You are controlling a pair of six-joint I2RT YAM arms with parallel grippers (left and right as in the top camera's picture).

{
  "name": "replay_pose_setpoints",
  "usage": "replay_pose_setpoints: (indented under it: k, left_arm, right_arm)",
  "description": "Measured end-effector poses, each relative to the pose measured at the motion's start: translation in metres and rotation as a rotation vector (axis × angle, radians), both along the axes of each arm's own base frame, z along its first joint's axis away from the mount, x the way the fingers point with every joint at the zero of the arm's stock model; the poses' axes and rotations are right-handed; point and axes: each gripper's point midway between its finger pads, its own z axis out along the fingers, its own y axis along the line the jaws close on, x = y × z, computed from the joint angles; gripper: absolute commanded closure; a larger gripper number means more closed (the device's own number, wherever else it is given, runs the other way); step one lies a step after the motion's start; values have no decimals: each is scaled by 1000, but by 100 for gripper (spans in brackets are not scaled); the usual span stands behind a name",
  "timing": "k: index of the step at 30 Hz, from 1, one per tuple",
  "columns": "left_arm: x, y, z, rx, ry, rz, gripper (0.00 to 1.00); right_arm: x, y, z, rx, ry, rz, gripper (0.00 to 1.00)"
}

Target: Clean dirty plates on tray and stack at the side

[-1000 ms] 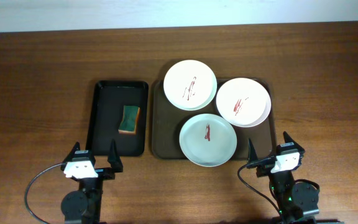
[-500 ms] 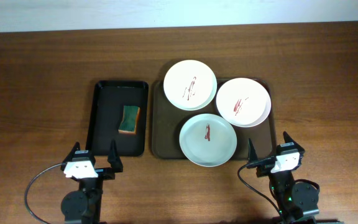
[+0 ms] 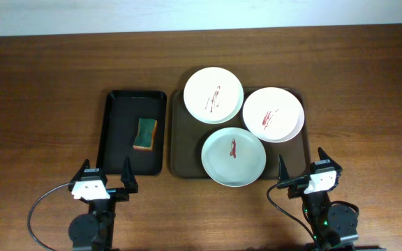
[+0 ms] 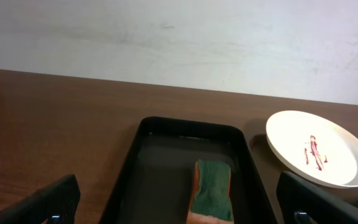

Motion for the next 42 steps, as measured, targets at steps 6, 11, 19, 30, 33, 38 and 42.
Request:
replay_pose_setpoints:
  k: [6,11,19,30,33,38,42]
  left_arm:
    - [0,0,0,0,0,0,1]
    - [0,0,0,0,0,0,1]
    - [0,0,0,0,0,0,1]
    - [0,0,0,0,0,0,1]
    - [0,0,0,0,0,0,1]
    - [0,-1,-1,-5,4,-4,1]
    - [-4,-3,0,-11,39,-13,0]
  right_arm:
    - [0,0,0,0,0,0,1]
    - [0,0,0,0,0,0,1]
    - [0,0,0,0,0,0,1]
    - [0,0,0,0,0,0,1]
    - [0,0,0,0,0,0,2]
    - [0,0,0,0,0,0,1]
    - [0,0,0,0,0,0,1]
